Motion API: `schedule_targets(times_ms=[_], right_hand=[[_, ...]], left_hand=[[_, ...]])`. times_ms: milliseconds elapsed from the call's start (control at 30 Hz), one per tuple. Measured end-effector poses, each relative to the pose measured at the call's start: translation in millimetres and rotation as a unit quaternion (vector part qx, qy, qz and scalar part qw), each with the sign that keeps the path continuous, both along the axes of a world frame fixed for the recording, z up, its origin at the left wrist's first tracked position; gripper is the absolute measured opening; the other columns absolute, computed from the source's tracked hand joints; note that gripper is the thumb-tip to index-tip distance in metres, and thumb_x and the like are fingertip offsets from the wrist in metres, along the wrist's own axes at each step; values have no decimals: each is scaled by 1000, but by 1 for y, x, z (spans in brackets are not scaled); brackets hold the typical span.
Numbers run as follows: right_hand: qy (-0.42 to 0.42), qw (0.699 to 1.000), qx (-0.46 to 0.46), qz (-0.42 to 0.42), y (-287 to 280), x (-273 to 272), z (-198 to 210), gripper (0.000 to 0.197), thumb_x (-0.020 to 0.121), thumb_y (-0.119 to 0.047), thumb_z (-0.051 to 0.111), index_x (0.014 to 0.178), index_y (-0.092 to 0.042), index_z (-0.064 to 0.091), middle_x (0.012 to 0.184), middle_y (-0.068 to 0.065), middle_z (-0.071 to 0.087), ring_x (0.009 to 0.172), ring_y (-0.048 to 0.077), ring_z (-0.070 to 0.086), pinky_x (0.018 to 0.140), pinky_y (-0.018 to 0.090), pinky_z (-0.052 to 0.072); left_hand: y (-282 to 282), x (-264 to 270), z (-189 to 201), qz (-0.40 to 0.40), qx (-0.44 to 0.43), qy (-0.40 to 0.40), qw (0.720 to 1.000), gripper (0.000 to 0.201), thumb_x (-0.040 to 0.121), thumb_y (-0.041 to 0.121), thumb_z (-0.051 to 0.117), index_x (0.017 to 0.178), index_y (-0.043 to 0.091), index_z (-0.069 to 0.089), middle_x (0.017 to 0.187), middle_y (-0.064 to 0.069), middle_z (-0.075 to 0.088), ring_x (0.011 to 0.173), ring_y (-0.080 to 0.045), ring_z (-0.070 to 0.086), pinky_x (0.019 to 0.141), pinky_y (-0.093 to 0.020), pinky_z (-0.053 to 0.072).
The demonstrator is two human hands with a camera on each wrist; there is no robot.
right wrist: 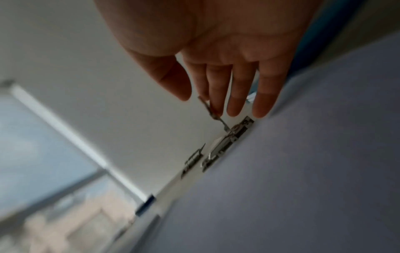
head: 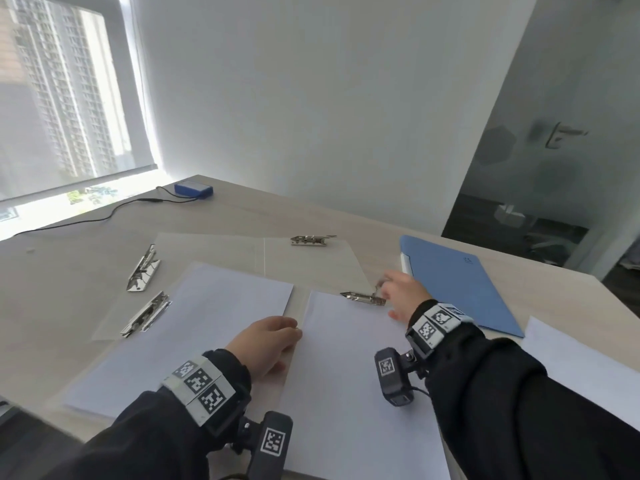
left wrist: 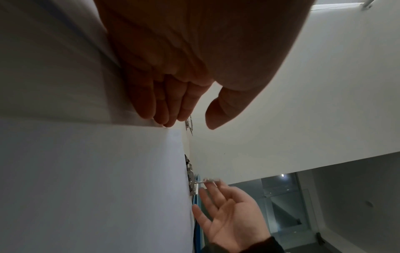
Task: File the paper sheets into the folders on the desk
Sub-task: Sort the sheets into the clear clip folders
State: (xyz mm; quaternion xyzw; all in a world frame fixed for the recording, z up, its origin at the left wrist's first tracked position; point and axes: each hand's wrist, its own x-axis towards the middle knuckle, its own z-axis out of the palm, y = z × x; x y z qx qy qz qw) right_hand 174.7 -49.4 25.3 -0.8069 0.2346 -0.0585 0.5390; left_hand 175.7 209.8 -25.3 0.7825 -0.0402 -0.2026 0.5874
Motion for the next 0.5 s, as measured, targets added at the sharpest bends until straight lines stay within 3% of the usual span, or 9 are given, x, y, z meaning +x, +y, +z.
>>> schedule_targets(times_ms=[67,100,167,200,233,367,500], right_hand=[[35,986,-130,94,10,7,0,20,90,1,44,99,1,61,87,20,59,80,34,55,62,25,38],[65,971,-190,132,14,10,0,24,88,0,41,102,0,60,87,14,57,81,30,54,63,25,38],[129,928,-297,182,21,16,2,51,89,-3,37,136,-14,53,124,9,60,112,29,57,82,26,43],[157,905,-340,200,24,19,5,60,91,-4,36,149,-20,40,145,7,50,129,28,50,96,27,42],[177,885,-374,214,28,20,8,64,93,-4,35,153,-24,30,155,5,39,138,27,42,105,28,39],[239,826,-440,257,40,22,12,64,97,-5,34,156,-23,19,162,5,27,145,25,32,113,29,30],[275,801,-464,260,47,24,9,61,97,-7,36,155,-17,20,157,10,35,140,30,39,112,36,35]], left_hand=[[1,1,0,-9,-5,4,1000,38,83,33,65,120,23,64,107,-1,70,100,-20,66,74,-32,57],[2,1,0,-15,-9,5,1000,42,80,35,66,121,23,64,108,-1,70,102,-19,66,73,-31,56],[3,2,0,-23,-14,7,1000,50,74,40,65,121,23,64,109,0,69,103,-17,65,72,-30,56],[4,2,0,-25,-15,6,1000,52,73,41,64,121,24,64,109,1,69,102,-17,65,73,-30,56],[4,2,0,-26,-18,6,999,52,73,41,64,122,23,63,109,1,69,102,-17,65,72,-30,55],[5,1,0,-30,-22,5,999,47,80,37,65,125,23,62,113,3,68,104,-14,63,71,-28,54],[5,1,0,-37,-15,5,999,51,75,41,64,124,25,62,113,4,67,104,-15,64,77,-30,57]])
